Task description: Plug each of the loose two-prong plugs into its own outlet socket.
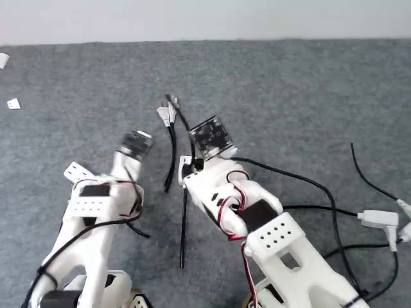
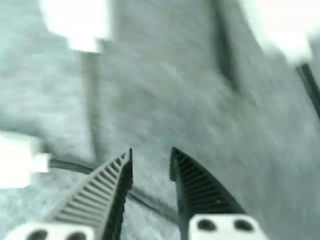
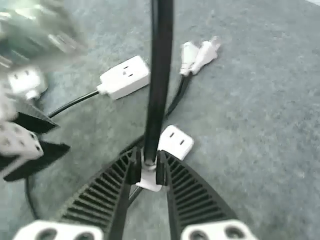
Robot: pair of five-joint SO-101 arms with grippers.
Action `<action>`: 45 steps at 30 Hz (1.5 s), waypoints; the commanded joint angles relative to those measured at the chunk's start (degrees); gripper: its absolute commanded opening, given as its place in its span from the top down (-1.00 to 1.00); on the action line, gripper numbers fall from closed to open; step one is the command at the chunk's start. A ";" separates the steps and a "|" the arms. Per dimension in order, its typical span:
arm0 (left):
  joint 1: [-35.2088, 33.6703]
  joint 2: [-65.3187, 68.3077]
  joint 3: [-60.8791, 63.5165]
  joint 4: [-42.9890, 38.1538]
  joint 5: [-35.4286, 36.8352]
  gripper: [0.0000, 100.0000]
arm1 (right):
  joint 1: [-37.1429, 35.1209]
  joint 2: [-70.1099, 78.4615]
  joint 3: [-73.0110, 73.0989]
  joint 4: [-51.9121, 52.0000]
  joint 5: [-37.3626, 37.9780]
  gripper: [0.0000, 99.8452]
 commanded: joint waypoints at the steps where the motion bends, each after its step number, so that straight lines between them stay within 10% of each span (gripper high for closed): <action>1: -4.22 -6.51 6.37 -19.43 13.01 0.70 | 1.80 3.38 -2.81 -5.41 -1.32 0.98; 5: -4.84 -16.18 18.42 -35.60 19.34 0.70 | 3.38 11.12 -4.22 -11.74 -1.32 0.98; 45: -5.10 -20.04 18.95 -31.74 19.34 0.70 | 5.76 33.89 -18.99 -11.91 -3.87 0.98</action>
